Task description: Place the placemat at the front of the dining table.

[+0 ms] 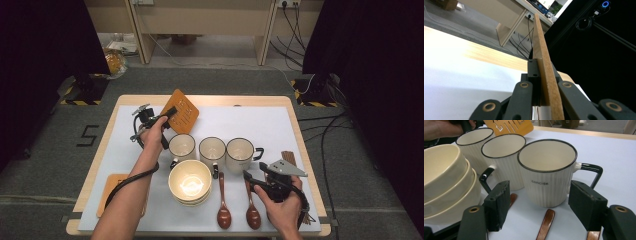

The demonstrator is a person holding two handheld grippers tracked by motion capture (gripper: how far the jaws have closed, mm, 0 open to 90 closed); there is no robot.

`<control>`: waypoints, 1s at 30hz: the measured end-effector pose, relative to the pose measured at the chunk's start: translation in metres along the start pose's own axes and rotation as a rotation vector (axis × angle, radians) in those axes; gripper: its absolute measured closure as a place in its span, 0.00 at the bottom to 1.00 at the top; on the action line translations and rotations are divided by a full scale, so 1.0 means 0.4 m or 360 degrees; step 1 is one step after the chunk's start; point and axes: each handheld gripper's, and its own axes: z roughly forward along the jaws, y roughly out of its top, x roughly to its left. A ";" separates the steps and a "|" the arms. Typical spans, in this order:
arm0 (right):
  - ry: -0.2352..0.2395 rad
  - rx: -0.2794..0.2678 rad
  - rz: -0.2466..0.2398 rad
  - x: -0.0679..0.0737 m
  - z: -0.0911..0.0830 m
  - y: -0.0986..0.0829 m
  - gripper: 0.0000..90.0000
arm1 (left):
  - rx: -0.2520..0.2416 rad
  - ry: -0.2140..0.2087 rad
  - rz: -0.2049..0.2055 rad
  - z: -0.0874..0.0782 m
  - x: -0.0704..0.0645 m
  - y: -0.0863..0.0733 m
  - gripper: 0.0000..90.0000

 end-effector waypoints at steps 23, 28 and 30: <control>0.0004 0.0012 -0.0008 0.001 0.004 -0.002 0.38 | 0.0064 0.0030 -0.0031 0.028 0.020 -0.026 0.96; 0.0004 0.0014 -0.0011 0.001 0.004 -0.002 0.38 | 0.0065 0.0039 -0.0044 0.029 0.025 -0.028 0.95; 0.0004 0.0014 -0.0010 0.002 0.005 -0.002 0.38 | 0.0066 0.0041 -0.0041 0.030 0.025 -0.028 0.95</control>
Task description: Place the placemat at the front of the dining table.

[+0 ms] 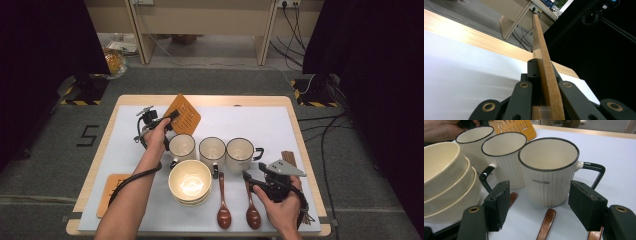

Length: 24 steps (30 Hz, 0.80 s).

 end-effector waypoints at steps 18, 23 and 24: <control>0.0000 0.0013 -0.0001 0.001 0.007 -0.005 0.38 | 0.0148 0.0221 0.0193 -0.009 0.032 -0.005 0.68; 0.0002 0.0020 -0.0003 0.002 0.009 -0.005 0.38 | 0.0216 0.0274 0.0243 -0.007 0.035 -0.006 0.54; 0.0002 0.0019 -0.0003 0.002 0.009 -0.006 0.38 | 0.0230 0.0277 0.0241 -0.006 0.036 -0.006 0.52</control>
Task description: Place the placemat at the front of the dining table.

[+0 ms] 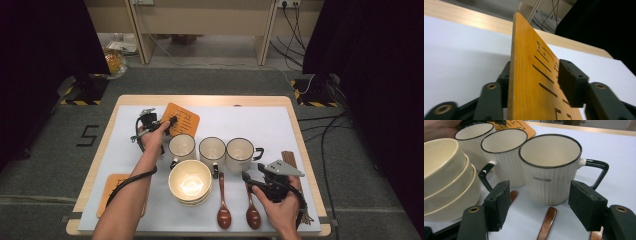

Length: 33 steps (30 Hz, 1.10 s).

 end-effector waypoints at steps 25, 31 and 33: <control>0.0005 0.0008 -0.0006 -0.001 0.003 -0.002 0.38 | 0.0167 0.0184 0.0132 -0.017 0.026 0.010 0.29; 0.0003 0.0006 0.0004 -0.001 0.003 0.000 0.38 | 0.0248 0.0189 0.0128 -0.022 0.043 -0.001 0.28; 0.0003 0.0010 0.0003 -0.001 0.004 0.000 0.38 | 0.0266 0.0189 0.0133 -0.022 0.045 -0.005 0.28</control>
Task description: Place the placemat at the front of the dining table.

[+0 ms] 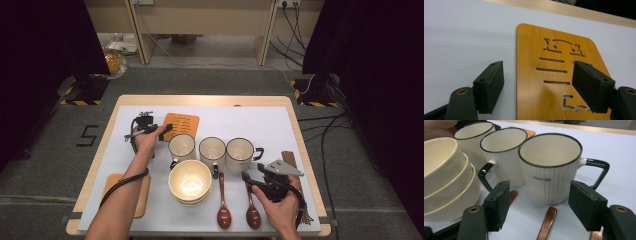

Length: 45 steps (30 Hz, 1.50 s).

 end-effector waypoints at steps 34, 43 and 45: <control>0.0009 0.0001 0.0005 -0.005 0.004 0.002 0.38 | 0.0099 -0.0276 0.0076 0.042 -0.084 -0.003 0.39; 0.0011 0.0007 -0.0004 -0.002 0.007 0.002 0.38 | 0.0123 -0.0315 0.0092 0.045 -0.082 0.000 0.45; 0.0010 0.0005 -0.0003 -0.002 0.008 0.002 0.38 | 0.0127 -0.0327 0.0095 0.045 -0.083 0.000 0.45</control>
